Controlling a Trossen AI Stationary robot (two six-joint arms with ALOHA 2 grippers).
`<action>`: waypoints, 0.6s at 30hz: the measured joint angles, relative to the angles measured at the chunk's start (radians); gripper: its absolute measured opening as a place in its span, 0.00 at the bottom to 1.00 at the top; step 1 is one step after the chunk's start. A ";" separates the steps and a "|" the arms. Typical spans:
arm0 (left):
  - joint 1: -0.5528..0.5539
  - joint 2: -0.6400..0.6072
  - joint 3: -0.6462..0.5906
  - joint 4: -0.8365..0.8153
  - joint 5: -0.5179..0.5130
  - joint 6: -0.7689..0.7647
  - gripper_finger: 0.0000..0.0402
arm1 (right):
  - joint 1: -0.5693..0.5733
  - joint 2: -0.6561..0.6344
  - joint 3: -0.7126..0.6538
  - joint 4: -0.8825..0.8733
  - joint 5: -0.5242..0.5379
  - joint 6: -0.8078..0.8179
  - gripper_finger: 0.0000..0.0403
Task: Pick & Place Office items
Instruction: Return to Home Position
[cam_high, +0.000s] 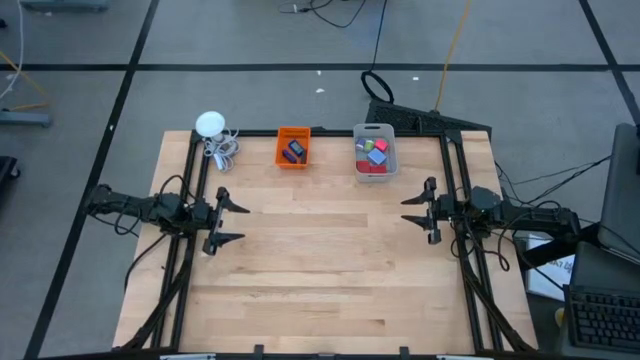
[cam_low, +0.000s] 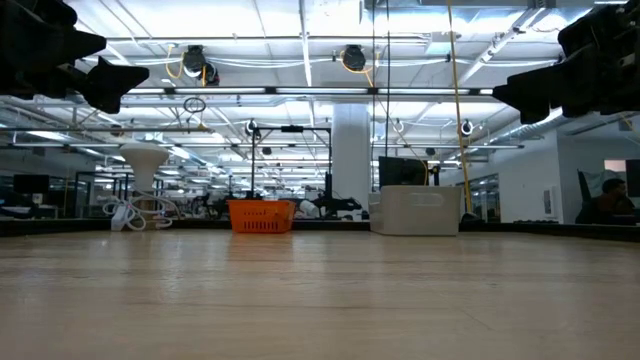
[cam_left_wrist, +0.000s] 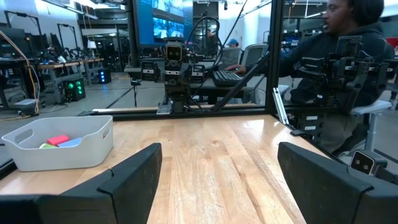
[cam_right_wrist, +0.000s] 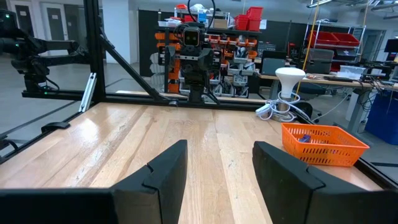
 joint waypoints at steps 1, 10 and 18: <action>0.000 0.000 0.000 0.000 0.000 0.000 0.80 | 0.000 0.000 0.000 0.000 0.000 0.000 0.42; 0.000 0.000 0.000 0.000 0.000 0.000 0.77 | 0.000 0.000 0.000 0.000 0.000 0.000 0.42; 0.000 0.000 0.000 0.000 0.000 0.000 0.81 | 0.000 0.000 0.000 0.000 0.000 0.000 0.42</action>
